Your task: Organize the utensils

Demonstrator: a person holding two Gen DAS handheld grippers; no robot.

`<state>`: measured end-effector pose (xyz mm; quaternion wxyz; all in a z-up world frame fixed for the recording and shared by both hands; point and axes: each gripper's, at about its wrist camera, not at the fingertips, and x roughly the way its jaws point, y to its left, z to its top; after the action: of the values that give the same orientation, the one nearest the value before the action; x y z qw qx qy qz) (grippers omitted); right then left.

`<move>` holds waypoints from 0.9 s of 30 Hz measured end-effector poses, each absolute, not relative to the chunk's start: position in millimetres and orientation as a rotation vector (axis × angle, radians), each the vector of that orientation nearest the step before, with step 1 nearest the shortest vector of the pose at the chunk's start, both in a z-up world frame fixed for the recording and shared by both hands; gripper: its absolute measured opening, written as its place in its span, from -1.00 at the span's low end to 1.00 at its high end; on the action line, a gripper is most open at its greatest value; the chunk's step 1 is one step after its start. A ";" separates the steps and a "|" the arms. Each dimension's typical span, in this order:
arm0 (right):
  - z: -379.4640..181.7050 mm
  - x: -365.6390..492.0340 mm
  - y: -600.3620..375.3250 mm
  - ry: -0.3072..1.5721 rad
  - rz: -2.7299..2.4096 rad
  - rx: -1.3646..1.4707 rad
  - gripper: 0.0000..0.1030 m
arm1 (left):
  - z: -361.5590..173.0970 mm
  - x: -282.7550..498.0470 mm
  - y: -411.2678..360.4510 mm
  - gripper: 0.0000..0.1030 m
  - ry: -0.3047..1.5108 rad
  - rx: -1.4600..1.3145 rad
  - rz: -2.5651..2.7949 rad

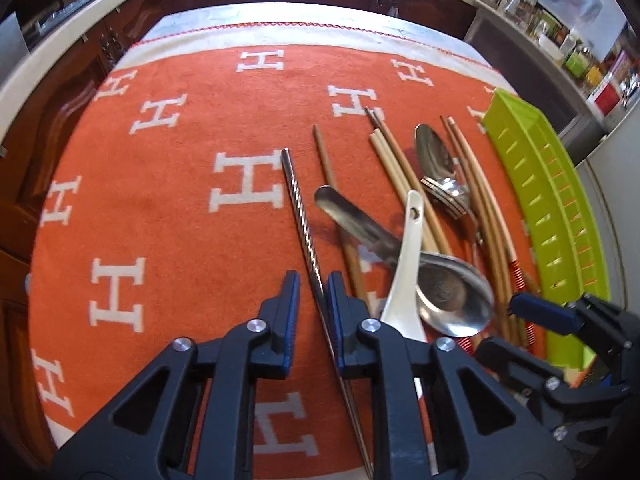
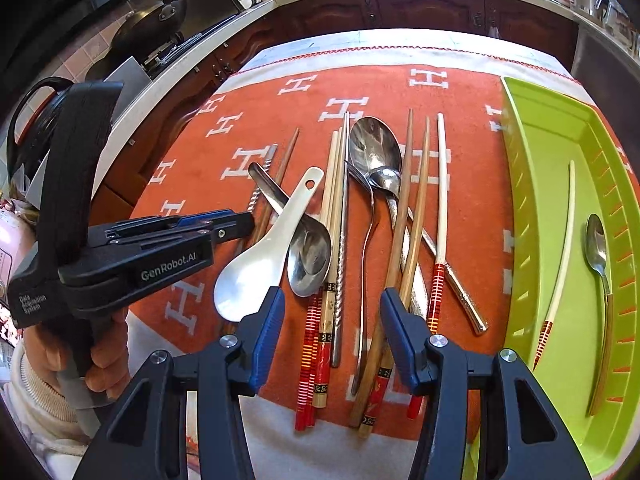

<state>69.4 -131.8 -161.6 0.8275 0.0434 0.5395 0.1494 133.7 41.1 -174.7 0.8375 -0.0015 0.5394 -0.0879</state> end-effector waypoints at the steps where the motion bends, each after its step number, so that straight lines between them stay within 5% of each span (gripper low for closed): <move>1: -161.4 67.9 -132.8 1.145 0.317 0.093 -0.01 | -175.0 132.1 39.1 -0.75 1.136 0.019 -0.181; 6: -161.2 68.2 -130.9 1.141 0.331 0.089 -0.01 | -177.0 122.4 27.3 -0.75 1.094 0.119 -0.149; 10: -156.3 63.3 -124.6 1.126 0.357 0.076 -0.01 | -176.7 119.6 32.4 -0.93 1.089 0.086 -0.151; 27: -173.6 41.3 -70.2 1.245 0.527 0.057 -0.18 | -148.9 87.7 96.4 -0.93 1.058 -0.098 -0.078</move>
<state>41.3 -70.2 -173.6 0.7797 0.0262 0.5762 0.2439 87.7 96.4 -148.9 0.8616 -0.0467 0.5042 -0.0372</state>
